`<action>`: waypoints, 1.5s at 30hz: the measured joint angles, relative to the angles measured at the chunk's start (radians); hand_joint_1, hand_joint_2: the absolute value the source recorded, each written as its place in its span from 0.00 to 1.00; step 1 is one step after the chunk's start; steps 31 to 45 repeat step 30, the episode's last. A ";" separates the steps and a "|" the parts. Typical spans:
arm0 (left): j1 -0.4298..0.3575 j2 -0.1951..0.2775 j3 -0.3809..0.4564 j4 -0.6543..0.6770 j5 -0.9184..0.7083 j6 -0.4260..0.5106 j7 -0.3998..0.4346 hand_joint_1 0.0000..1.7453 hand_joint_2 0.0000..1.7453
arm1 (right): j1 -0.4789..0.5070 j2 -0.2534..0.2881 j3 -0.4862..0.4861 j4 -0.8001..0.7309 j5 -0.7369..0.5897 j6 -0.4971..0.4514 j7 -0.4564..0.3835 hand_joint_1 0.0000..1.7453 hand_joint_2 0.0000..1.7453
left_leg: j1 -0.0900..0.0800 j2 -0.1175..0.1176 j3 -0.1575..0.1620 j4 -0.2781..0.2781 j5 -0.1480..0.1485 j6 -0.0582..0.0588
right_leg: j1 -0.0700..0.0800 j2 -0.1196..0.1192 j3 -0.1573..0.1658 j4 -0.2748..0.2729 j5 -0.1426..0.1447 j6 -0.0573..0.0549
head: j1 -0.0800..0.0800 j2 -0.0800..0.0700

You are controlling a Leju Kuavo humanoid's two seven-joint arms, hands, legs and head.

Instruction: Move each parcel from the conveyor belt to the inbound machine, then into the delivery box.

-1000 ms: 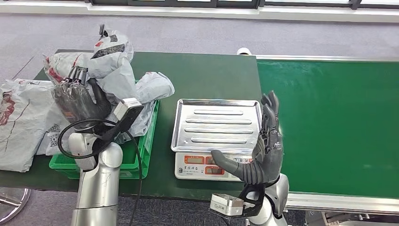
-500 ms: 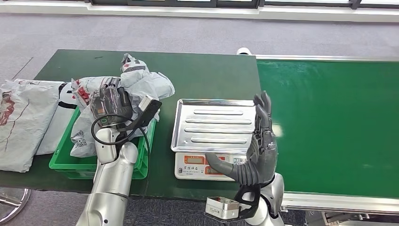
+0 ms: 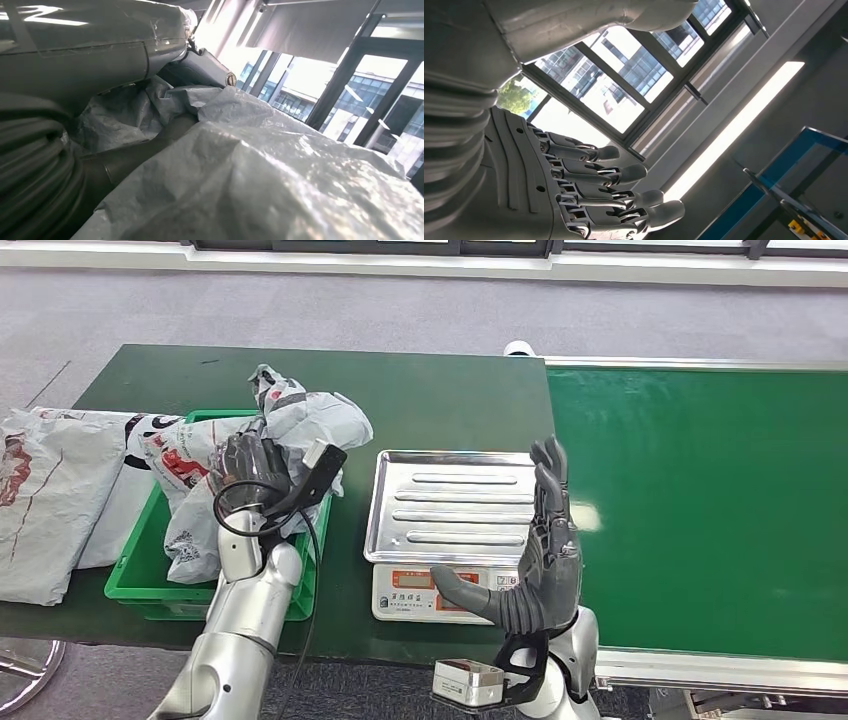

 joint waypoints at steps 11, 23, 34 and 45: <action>0.000 0.006 0.085 -0.021 0.033 0.001 -0.038 0.00 1.00 | 0.000 0.000 0.000 0.012 -0.010 0.000 0.000 0.00 1.00 | 0.000 0.000 0.000 0.000 0.000 0.000 | 0.000 0.000 0.000 0.000 0.000 0.000 | 0.000 0.000; 0.003 -0.006 0.138 -0.064 0.079 0.001 -0.132 0.00 1.00 | 0.000 0.000 -0.002 0.013 -0.010 0.000 0.000 0.00 1.00 | 0.000 0.000 0.000 0.000 0.000 0.000 | 0.000 0.000 0.000 0.000 0.000 0.000 | 0.000 0.000; 0.005 -0.027 0.163 -0.071 0.298 0.001 -0.388 0.00 1.00 | 0.001 0.000 -0.009 0.017 -0.030 0.000 0.000 0.00 1.00 | 0.000 0.000 0.000 0.000 0.000 0.000 | 0.000 0.000 0.000 0.000 0.000 0.000 | 0.000 0.000; 0.005 -0.027 0.163 -0.071 0.298 0.001 -0.388 0.00 1.00 | 0.001 0.000 -0.009 0.017 -0.030 0.000 0.000 0.00 1.00 | 0.000 0.000 0.000 0.000 0.000 0.000 | 0.000 0.000 0.000 0.000 0.000 0.000 | 0.000 0.000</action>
